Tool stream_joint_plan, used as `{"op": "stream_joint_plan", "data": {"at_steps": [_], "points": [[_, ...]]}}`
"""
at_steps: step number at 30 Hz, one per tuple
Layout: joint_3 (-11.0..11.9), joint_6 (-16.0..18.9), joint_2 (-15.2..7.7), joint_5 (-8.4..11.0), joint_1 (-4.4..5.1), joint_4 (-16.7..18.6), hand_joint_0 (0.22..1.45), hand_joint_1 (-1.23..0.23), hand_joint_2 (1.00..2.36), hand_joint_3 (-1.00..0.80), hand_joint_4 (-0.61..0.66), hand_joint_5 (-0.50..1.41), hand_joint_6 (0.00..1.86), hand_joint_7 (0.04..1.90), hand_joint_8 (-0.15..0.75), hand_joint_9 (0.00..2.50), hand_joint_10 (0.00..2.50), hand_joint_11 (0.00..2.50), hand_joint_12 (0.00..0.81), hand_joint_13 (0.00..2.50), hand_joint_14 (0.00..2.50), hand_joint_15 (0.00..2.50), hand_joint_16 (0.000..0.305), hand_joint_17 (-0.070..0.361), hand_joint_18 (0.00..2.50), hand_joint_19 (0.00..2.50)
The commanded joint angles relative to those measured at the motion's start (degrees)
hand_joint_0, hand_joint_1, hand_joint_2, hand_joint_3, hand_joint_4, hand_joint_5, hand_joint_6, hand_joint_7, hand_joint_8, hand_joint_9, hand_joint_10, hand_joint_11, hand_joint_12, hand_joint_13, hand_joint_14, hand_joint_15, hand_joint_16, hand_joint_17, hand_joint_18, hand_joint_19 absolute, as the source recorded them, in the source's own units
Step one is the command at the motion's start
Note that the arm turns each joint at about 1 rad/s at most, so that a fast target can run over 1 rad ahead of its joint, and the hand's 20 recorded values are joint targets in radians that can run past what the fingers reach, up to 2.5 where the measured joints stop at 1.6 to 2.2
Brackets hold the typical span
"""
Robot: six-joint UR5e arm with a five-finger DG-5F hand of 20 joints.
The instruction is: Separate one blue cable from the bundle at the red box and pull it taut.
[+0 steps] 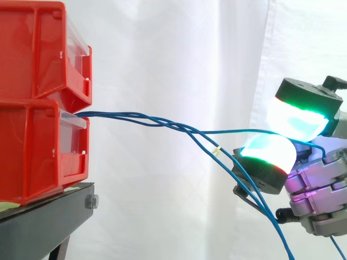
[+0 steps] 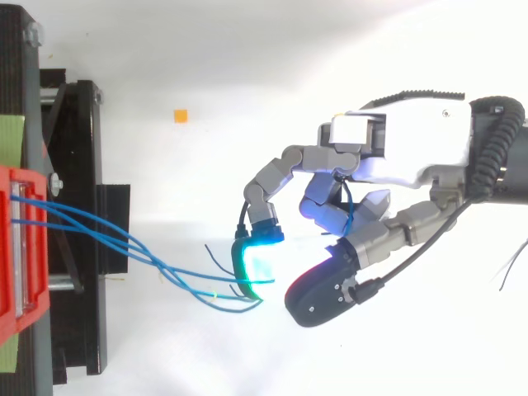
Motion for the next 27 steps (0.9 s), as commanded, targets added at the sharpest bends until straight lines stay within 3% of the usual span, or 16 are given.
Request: {"op": "stream_joint_plan", "data": {"at_steps": [1, 27], "points": [[0.0, 0.0, 0.07, 0.02, 0.0, 0.0, 0.66, -0.77, 1.01, -0.07, 0.06, -0.12, 0.9, 1.16, 0.339, 1.04, 2.41, 1.46, 0.406, 1.02, 2.5, 1.44, 0.052, 0.116, 1.61, 1.54], [0.0, 0.0, 0.07, 0.02, 0.0, 0.0, 0.66, -0.76, 1.02, -0.08, 0.06, -0.12, 0.9, 1.15, 0.342, 1.03, 2.33, 1.48, 0.41, 1.04, 2.5, 1.44, 0.051, 0.115, 1.62, 1.61]]}}
